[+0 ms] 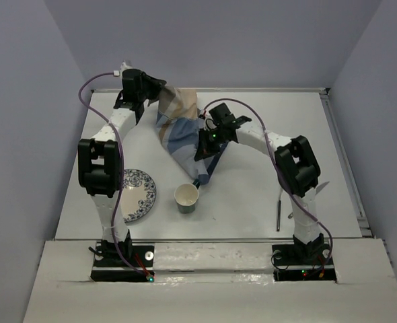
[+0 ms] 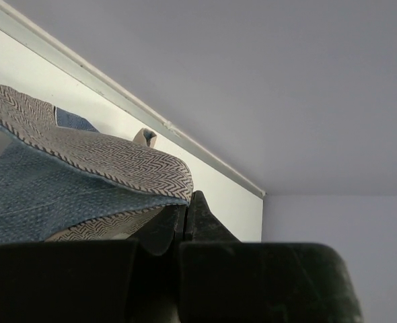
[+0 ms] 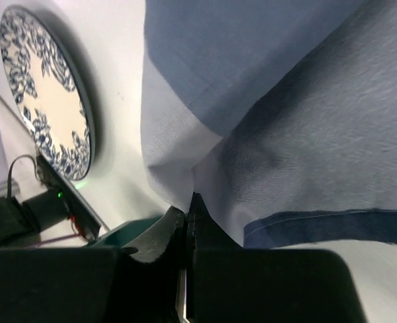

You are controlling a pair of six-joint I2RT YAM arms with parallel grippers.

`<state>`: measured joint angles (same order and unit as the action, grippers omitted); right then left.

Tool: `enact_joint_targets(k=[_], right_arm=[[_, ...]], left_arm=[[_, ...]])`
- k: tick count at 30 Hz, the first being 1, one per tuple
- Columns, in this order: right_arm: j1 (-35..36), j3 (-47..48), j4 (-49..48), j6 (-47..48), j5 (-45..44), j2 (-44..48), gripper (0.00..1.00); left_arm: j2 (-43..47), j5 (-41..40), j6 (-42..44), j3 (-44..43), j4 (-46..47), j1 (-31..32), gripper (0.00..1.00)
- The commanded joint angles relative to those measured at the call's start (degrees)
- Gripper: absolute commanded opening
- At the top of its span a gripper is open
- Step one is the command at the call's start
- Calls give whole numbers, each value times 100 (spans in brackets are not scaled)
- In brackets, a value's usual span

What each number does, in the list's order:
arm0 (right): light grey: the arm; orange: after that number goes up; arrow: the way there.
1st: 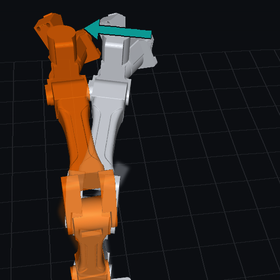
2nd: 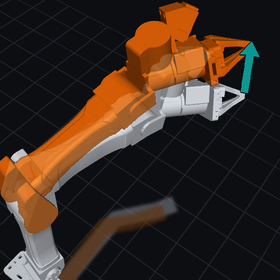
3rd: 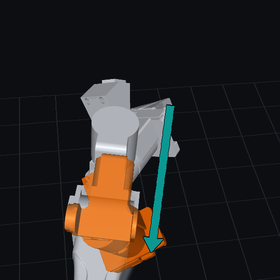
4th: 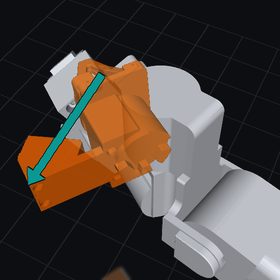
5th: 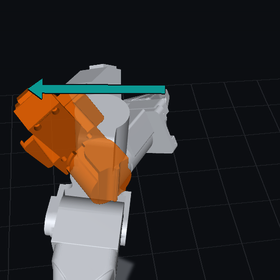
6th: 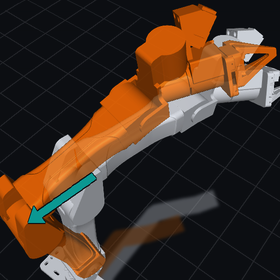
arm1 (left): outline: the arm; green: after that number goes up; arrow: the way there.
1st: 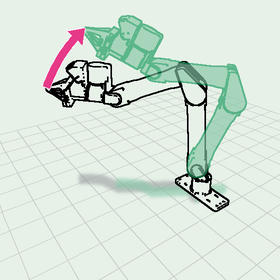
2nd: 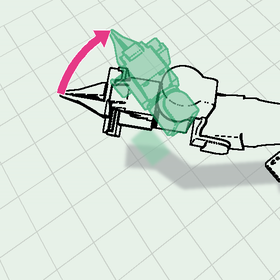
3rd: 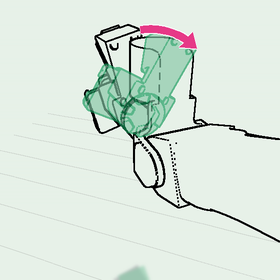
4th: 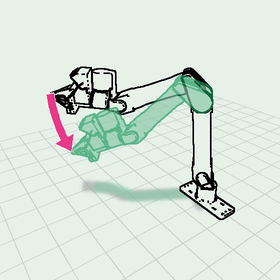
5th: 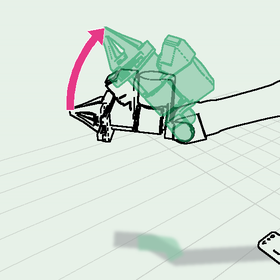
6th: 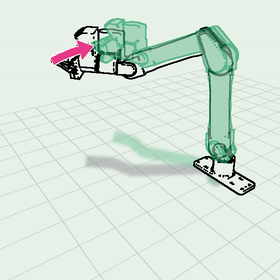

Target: Set the dinner table for one person

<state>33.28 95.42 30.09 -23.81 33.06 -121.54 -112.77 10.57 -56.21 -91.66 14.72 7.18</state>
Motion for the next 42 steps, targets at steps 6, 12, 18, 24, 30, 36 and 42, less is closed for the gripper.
enact_joint_targets(k=[6,12,18,24,30,36,42], right_arm=[[-1866,3189,848,253,-1109,34,0],[-2159,5401,1228,1035,-619,85,0],[-711,2149,1096,3142,-1484,1788,0],[414,-468,639,2997,-2881,2248,0],[610,-1376,639,2550,-4307,2336,73],[610,-1596,648,2083,-3870,2783,87],[-136,-2061,393,1038,-3350,3206,29]], left_arm=[[-192,578,-268,-1528,304,-59,0],[-605,893,-286,-3322,207,-50,0],[-343,790,-303,-2114,874,-331,1],[69,920,-453,303,1199,-1278,99],[1272,465,582,1466,790,-1211,99],[1478,-527,2366,1011,-846,53,98],[-151,-1600,4063,-1341,-2805,1382,67]])
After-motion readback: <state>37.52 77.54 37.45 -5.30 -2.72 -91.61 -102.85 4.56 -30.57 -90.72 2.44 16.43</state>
